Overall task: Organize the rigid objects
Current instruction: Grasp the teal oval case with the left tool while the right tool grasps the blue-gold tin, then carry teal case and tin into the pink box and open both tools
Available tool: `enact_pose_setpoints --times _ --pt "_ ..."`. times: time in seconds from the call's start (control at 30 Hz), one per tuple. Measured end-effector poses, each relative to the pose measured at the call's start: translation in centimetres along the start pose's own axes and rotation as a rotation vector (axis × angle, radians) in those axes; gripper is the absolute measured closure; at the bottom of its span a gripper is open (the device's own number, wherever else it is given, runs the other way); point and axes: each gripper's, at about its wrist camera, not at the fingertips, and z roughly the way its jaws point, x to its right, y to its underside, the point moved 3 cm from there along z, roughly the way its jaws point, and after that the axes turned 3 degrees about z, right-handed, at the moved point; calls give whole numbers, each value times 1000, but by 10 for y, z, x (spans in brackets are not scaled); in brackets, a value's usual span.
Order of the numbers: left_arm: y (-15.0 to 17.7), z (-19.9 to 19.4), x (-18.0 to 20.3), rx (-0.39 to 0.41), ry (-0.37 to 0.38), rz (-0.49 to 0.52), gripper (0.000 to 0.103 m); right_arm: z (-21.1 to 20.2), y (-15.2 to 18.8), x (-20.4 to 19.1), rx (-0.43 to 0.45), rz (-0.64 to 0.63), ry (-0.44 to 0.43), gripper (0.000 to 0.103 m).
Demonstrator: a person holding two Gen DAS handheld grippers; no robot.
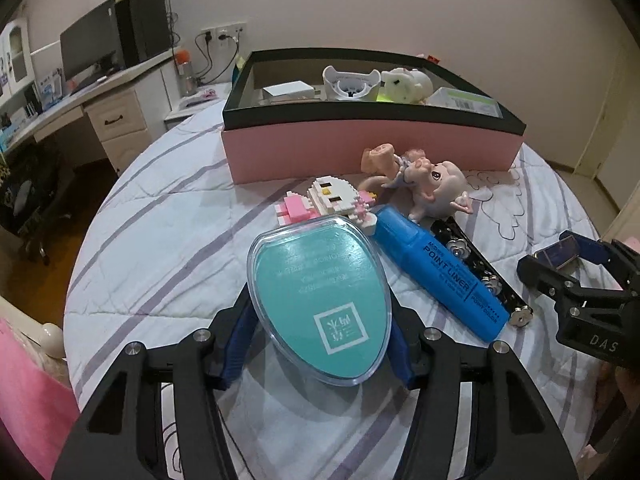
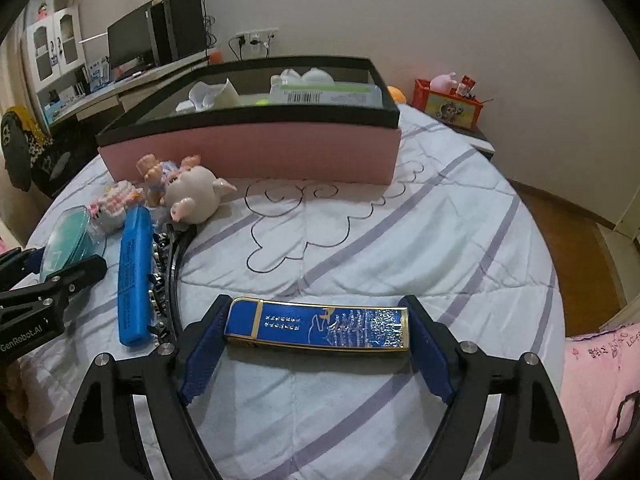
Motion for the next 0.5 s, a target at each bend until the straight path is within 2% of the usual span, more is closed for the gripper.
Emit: enact_pose_setpoints --times 0.3,0.5 --pt "-10 -31 -2 63 0 12 45 -23 -11 -4 71 -2 0 19" --pt "-37 -50 -3 128 7 38 45 -42 -43 -16 137 -31 -24 19"
